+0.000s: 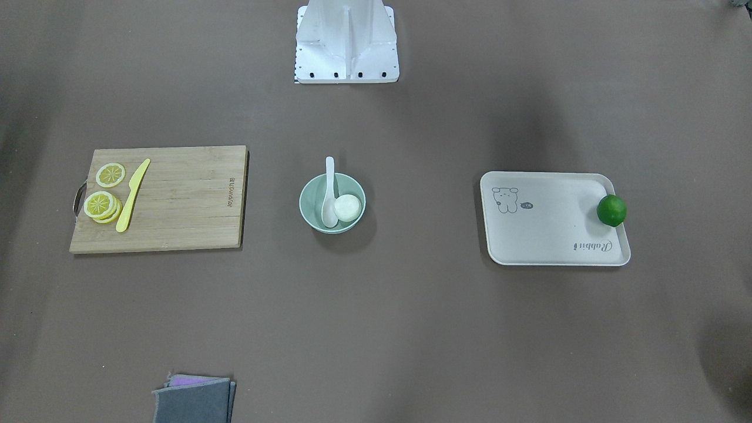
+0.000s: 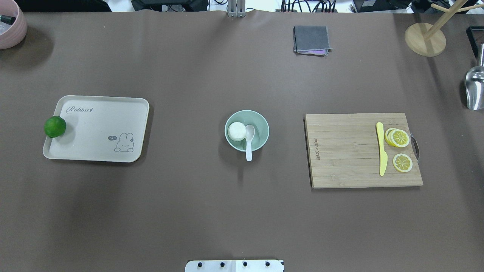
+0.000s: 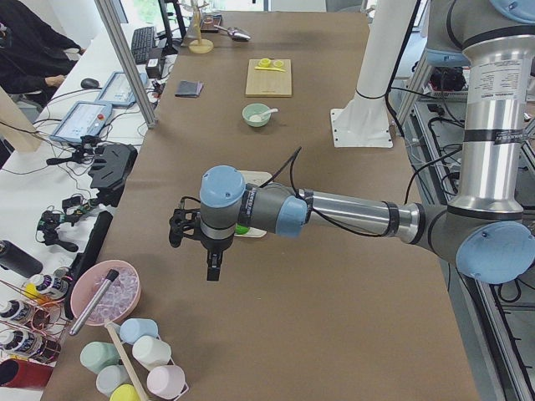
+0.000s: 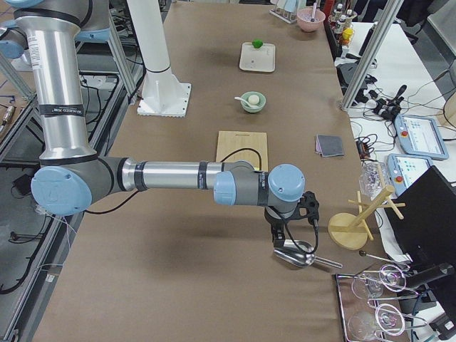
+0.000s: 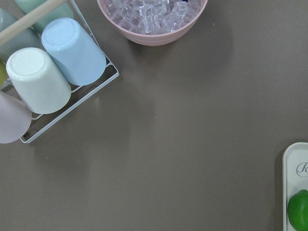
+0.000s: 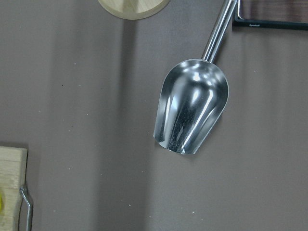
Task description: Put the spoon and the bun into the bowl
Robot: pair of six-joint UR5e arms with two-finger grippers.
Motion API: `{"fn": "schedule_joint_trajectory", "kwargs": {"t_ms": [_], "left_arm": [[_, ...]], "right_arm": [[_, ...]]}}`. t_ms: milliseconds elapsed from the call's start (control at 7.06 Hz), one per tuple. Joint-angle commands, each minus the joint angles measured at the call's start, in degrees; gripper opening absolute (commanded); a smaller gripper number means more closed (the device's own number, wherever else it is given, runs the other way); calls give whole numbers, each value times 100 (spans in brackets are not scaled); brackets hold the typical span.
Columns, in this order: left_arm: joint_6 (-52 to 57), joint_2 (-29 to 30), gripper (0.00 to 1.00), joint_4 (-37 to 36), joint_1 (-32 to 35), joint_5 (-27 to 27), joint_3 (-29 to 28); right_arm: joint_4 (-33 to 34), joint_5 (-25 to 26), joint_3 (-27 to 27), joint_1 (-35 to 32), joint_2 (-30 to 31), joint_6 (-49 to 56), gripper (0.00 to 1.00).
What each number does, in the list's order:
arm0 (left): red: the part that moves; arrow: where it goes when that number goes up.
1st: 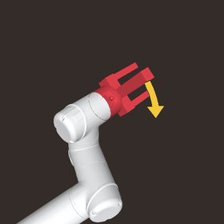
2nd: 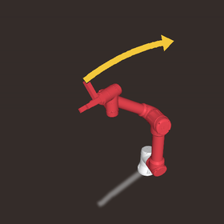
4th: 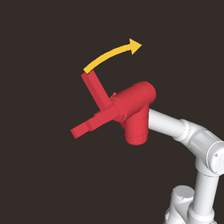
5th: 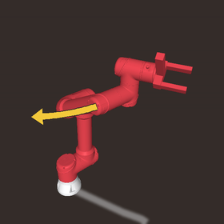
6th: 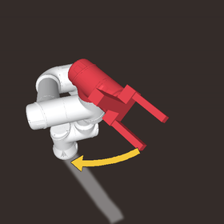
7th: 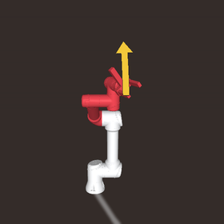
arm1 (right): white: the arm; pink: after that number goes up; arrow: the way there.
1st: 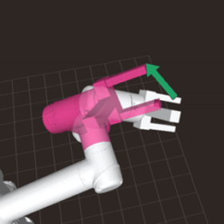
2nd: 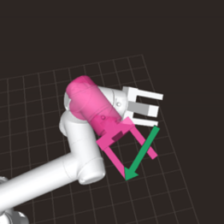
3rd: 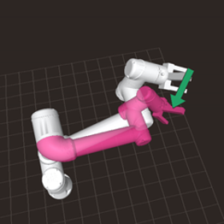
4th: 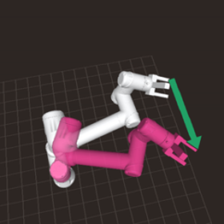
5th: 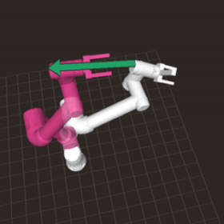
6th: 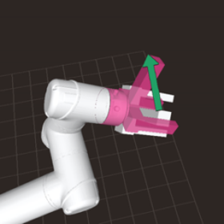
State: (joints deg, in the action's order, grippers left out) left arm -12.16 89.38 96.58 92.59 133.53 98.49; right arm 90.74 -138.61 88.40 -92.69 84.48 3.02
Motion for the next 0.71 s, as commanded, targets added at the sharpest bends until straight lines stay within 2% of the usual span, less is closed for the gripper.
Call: {"fn": "schedule_joint_trajectory", "kwargs": {"t_ms": [0,283,425,567], "left_arm": [[-339,-34,99,36,-4,24,-14],[-305,-148,99,54,5,59,-15],[-305,-184,99,80,5,321,-58],[-305,-184,99,80,5,341,-58]], "right_arm": [[129,-8,256,85,15,-469,100],[120,-35,248,120,42,-486,100],[120,-44,248,120,59,-486,100],[120,-35,248,120,60,-495,100]]}}
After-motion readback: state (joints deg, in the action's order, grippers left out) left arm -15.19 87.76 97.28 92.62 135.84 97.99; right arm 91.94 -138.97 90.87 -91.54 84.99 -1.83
